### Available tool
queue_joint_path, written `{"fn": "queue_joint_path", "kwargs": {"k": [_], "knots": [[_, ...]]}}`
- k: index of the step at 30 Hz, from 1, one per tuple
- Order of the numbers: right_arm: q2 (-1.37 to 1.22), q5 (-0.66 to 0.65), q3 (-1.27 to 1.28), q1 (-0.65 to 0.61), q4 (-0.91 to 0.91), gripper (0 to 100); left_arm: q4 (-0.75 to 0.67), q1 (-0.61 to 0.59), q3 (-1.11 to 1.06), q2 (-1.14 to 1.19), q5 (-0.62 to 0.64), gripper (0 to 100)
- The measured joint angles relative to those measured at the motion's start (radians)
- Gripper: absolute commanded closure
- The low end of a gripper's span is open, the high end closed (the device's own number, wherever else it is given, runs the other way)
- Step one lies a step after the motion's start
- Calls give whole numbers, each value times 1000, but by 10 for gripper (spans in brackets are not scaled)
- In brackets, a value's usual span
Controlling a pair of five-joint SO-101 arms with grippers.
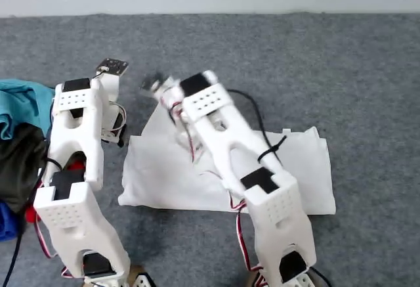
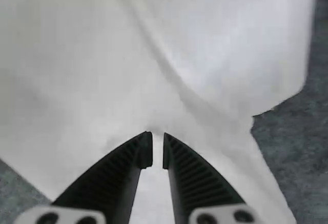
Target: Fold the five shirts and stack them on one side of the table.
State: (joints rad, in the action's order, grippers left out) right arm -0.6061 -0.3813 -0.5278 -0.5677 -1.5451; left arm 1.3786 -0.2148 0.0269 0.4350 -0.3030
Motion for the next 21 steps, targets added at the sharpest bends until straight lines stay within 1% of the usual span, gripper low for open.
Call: {"fn": "queue_joint_path", "kwargs": {"k": [3, 4, 8, 13, 17, 21], "knots": [[0, 51, -31, 48, 72, 791, 0, 32, 0, 0, 0, 874], [0, 64, -35, 61, 94, 774, 0, 41, 0, 0, 0, 874], [-31, 83, -61, 81, 172, 792, 0, 60, 0, 0, 0, 874], [-140, 89, -138, 83, 272, 798, 0, 60, 0, 0, 0, 874], [-278, 91, -261, 114, 282, 799, 0, 64, 0, 0, 0, 874], [-427, 92, -388, 172, 281, 801, 0, 64, 0, 0, 0, 874]]}}
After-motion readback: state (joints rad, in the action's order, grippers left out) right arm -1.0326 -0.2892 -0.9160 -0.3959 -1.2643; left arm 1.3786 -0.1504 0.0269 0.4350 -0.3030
